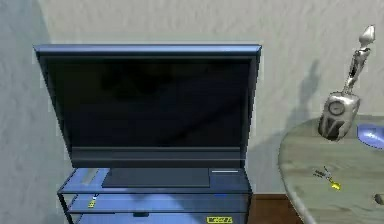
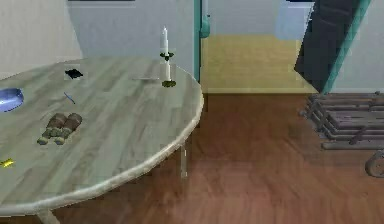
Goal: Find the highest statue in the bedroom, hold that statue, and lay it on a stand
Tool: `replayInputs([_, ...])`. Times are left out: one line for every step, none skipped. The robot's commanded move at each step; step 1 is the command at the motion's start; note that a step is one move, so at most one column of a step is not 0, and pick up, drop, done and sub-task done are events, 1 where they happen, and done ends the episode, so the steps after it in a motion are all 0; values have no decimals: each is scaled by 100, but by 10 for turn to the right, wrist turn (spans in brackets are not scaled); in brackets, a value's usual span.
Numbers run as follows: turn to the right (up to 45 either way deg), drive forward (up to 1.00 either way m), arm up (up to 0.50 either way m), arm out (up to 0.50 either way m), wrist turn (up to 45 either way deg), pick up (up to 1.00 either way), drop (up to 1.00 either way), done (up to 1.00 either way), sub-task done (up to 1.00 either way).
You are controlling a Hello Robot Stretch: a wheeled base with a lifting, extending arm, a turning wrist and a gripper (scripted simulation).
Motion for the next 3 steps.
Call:
replayInputs([-450, 0, 0, 0, 0, 0, 0, 0, 0])
replayInputs([-450, 0, 0, 0, 0, 0, 0, 0, 0])
replayInputs([-450, 0, 0, 0, 0, 0, 0, 0, 0])
